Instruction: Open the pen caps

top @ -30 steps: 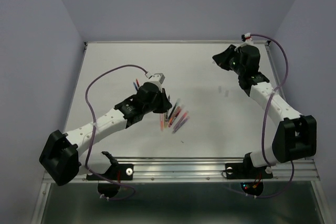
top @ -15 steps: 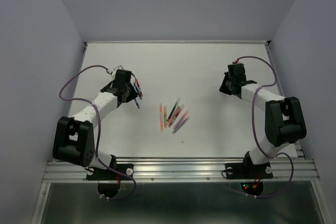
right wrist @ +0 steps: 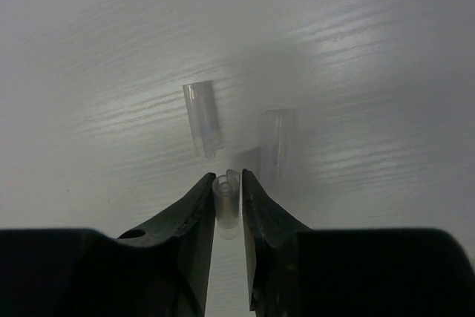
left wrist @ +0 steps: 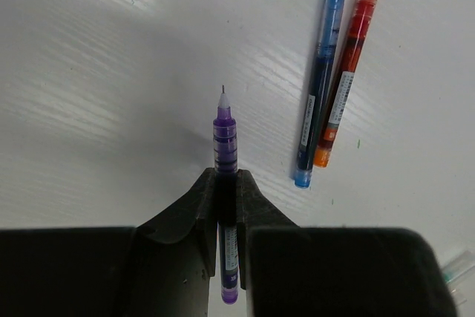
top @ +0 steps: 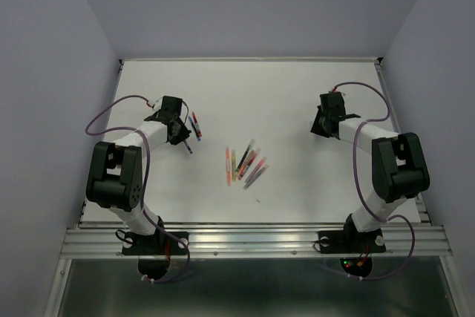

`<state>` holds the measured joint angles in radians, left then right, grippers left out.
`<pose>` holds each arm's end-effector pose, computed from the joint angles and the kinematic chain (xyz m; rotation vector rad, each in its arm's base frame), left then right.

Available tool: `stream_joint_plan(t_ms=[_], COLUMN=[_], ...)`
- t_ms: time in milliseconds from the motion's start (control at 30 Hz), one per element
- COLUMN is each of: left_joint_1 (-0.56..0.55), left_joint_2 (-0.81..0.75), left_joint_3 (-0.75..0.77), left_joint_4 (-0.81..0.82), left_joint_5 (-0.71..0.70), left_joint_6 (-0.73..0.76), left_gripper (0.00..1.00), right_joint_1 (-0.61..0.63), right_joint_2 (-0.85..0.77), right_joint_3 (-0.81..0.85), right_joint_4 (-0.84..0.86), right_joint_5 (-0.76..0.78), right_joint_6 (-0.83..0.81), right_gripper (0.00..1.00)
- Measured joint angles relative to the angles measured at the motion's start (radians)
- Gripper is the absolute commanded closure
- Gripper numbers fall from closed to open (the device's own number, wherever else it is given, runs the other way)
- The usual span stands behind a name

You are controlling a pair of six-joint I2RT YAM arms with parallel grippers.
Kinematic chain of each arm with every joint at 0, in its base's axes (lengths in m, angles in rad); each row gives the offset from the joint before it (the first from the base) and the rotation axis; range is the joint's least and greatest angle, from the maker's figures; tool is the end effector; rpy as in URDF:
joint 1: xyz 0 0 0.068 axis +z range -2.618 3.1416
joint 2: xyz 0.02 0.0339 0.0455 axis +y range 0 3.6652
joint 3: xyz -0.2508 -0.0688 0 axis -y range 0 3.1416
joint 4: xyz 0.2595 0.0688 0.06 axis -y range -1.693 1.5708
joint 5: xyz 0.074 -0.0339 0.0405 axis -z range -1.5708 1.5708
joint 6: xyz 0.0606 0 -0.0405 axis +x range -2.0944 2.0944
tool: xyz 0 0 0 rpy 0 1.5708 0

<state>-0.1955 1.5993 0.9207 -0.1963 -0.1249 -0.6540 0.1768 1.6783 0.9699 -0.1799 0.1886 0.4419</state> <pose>0.3476 -0.0611 0.1451 -0.6106 2.3722 -0.2265 0.3635 0.0534 0.1360 0.4032 2.4045 0.0439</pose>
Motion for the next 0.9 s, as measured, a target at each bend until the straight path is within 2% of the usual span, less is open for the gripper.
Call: stream_joint_plan(t_ms=[133,167,200,333,467,633,800,833,900], left_joint_1=[0.002,0.002,0.002,0.002,0.002,0.002,0.002,0.002,0.002], left_joint_2=[0.049,0.064,0.077,0.105,0.147,0.192,0.210,0.210,0.210], left_joint_3=[0.037,0.046,0.053,0.064,0.105,0.156,0.168,0.169,0.170], left_joint_4=[0.014,0.020,0.029,0.039,0.038,0.045,0.041,0.039,0.034], left_joint_5=[-0.002,-0.003,-0.005,-0.009,-0.024,-0.037,-0.047,-0.049,-0.050], left_joint_6=[0.000,-0.001,-0.002,-0.002,0.000,0.006,0.007,0.006,0.008], left_gripper=[1.00,1.00,1.00,1.00,1.00,0.82,0.72,0.65,0.57], right_joint_1=[0.000,0.000,0.000,0.000,0.000,0.000,0.000,0.000,0.000], right_joint_2=[0.000,0.000,0.000,-0.001,-0.016,-0.067,-0.126,-0.135,-0.152], right_joint_3=[0.000,0.000,0.000,0.002,0.002,0.002,0.002,0.002,0.002], right_joint_4=[-0.002,-0.002,-0.003,-0.010,-0.016,-0.020,-0.023,-0.023,-0.023], right_joint_5=[0.004,0.004,0.004,0.004,-0.006,-0.023,-0.034,-0.037,-0.040], right_joint_6=[-0.001,-0.001,0.000,0.000,0.000,0.001,0.002,0.003,0.003], right_gripper=[0.64,0.61,0.55,0.54,0.46,0.40,0.33,0.32,0.30])
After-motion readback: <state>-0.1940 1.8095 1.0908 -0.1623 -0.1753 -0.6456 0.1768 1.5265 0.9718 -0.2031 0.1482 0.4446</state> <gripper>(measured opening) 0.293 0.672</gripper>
